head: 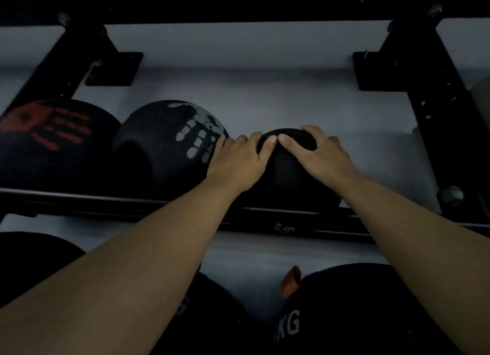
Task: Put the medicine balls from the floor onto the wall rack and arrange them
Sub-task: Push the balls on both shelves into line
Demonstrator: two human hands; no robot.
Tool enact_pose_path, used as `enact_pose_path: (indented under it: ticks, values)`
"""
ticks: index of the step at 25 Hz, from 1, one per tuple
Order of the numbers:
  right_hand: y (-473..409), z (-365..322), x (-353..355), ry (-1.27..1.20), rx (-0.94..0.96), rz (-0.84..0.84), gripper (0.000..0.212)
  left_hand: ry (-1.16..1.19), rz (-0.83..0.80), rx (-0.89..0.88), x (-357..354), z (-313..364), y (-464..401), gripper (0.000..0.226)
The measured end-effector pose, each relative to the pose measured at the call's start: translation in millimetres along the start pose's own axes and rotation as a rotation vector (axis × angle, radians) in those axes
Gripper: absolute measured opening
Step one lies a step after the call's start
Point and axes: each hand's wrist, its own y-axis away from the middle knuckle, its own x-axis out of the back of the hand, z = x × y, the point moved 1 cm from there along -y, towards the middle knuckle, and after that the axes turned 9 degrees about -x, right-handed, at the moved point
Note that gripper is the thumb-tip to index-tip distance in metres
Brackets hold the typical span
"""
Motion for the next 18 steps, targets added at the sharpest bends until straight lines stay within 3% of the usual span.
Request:
enact_pose_path:
  ticks: [6,10,14,18]
  values:
    - [0.2,-25.8,-18.3,0.146,0.038,0.083,0.087,-0.281,0.064,-0.141,11.8,-36.5,21.7,0.064]
    - [5.5,-23.1,-17.3,0.212,0.132,0.107,0.076,-0.54,-0.023,-0.179,15.0,-56.1,37.3,0.054]
    - [13.6,-28.8,-23.6,0.344,0.204,0.15,0.065,-0.591,0.017,-0.072,28.9,-71.8,46.7,0.075]
    - [23.2,-34.3,-27.0,0.53,0.202,0.155,0.075,-0.621,-0.01,-0.134,31.9,-84.6,48.1,0.086]
